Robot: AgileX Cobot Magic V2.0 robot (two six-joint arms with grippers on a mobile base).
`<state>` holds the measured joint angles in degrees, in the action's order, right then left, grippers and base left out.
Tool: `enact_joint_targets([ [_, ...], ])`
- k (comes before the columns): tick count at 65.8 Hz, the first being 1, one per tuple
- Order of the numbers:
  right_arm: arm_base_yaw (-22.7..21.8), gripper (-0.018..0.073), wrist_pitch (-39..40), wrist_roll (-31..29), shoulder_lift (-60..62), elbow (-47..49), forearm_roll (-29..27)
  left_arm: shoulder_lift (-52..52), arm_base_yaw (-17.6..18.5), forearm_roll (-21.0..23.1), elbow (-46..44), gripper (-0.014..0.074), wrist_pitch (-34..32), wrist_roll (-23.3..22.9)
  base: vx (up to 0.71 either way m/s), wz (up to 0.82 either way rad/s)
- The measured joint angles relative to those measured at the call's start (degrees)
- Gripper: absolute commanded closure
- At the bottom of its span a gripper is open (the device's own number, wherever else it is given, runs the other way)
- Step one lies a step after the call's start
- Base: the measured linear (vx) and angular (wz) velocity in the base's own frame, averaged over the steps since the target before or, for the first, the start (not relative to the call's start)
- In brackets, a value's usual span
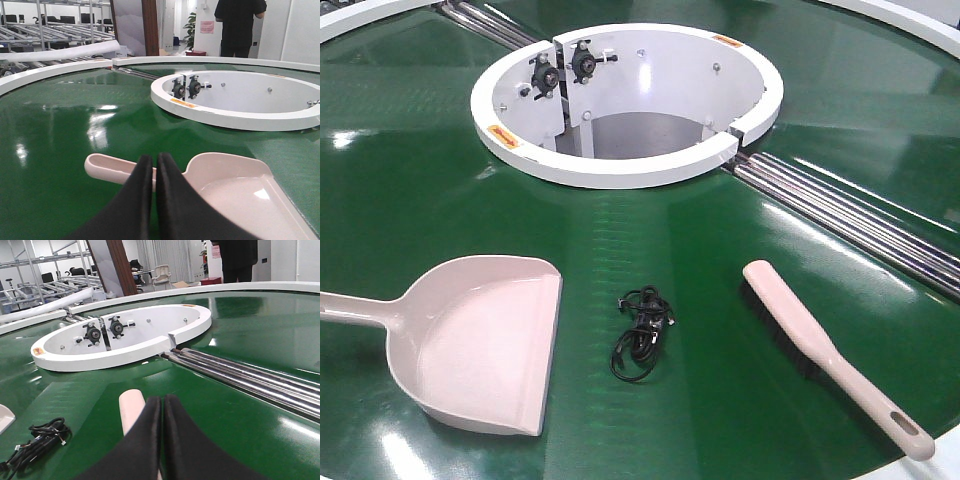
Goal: Clean and inspect green conveyor with broom and dustpan
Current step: 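Lower the left gripper toward the pink dustpan handle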
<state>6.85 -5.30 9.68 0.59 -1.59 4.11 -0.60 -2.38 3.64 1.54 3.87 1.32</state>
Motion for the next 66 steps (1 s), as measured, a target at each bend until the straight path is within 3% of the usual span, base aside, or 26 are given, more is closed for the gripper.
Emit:
enact_joint_targets([
  [66,0.00,0.0569,-0.05,0.00,0.00,0.00,0.00,0.00,0.00,0.00,0.00,0.0603,0.00,0.00,0.00,0.00],
])
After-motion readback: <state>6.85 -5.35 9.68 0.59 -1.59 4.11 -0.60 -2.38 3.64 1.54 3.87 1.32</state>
